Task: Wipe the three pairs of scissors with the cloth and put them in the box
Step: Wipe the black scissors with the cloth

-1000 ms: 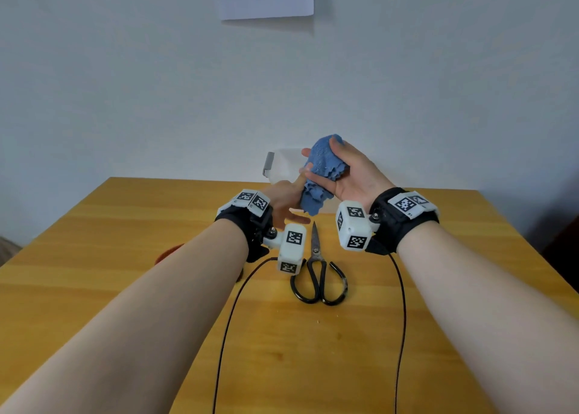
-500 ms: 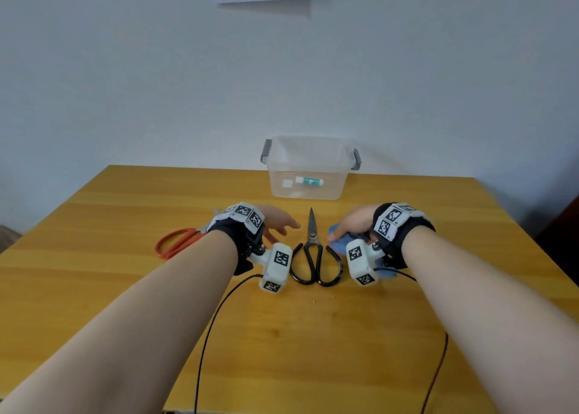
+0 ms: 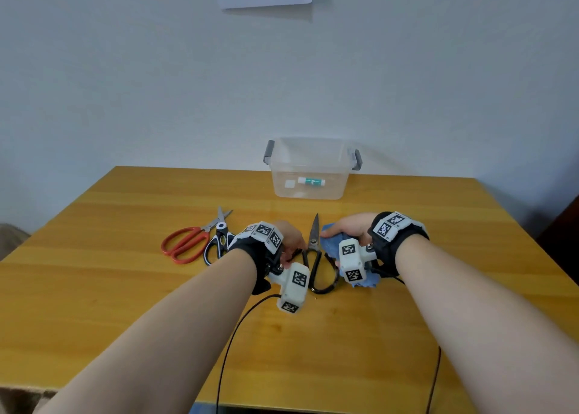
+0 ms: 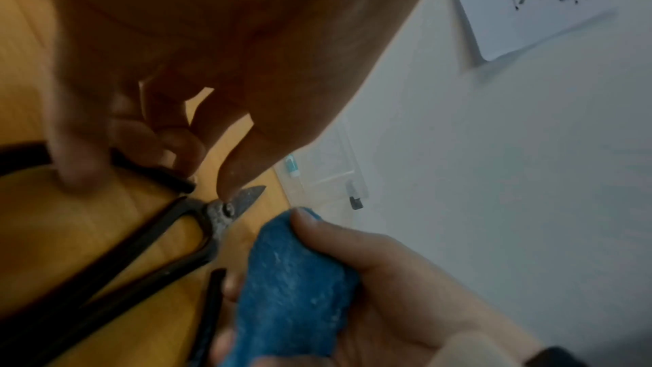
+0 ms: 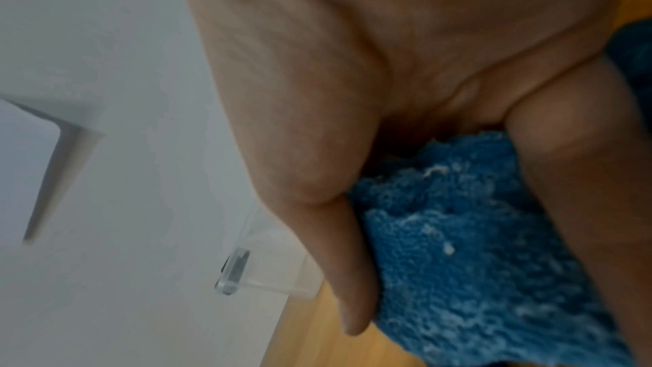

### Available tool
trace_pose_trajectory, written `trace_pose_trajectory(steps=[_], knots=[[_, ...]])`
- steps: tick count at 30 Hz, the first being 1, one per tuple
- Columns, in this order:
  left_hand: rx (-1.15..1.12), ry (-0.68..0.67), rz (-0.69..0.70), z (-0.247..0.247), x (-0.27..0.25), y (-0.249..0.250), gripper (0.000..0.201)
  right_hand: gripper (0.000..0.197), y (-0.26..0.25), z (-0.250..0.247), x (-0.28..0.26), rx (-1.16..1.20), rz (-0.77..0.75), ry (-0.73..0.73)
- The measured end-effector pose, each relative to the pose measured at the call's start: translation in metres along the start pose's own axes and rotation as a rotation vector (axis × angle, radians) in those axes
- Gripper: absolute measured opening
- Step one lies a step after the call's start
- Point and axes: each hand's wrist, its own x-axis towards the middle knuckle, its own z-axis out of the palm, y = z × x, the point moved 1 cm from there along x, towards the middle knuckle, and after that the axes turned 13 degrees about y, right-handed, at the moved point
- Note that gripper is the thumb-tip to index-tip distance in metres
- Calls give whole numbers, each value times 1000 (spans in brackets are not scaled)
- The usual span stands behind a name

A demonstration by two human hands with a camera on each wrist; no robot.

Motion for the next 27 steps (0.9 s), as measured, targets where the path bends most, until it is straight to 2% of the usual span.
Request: trace_pose_trajectory(steps=[2, 4, 7, 10, 12, 14, 17, 20, 22, 24, 27], knots=[[95, -22, -3, 0, 0, 4, 32, 38, -3, 5, -3, 11, -8, -10], [114, 16, 17, -2, 2, 7, 29, 41, -6, 6, -3, -14, -17, 21], [108, 78, 34, -7, 3, 3, 45, 40, -10, 3, -7, -223, -83, 99], [24, 7, 15, -9, -2, 0, 49, 35, -8, -2, -18, -519, -103, 147], [22, -49, 32, -7, -5, 3, 54, 37, -6, 0, -19, -582, -96, 137], [32, -45, 61, -3, -8, 7, 53, 40, -4, 4, -17, -600, -97, 146], [-48, -23, 56, 3, -3, 1, 44, 38, 0, 5, -13, -526, -92, 140], [-314, -69, -51, 6, 1, -6, 24, 41, 6, 2, -4, -387, -66, 75], [-496, -59, -103, 2, 3, -7, 21, 51, 8, 0, -1, -356, -67, 3], [-635, -56, -78, -13, 0, -4, 21, 65, 7, -6, 0, -219, -72, -33], [-767, -69, 77, -39, -9, -5, 22, 58, -1, -11, -5, 55, -131, -141]])
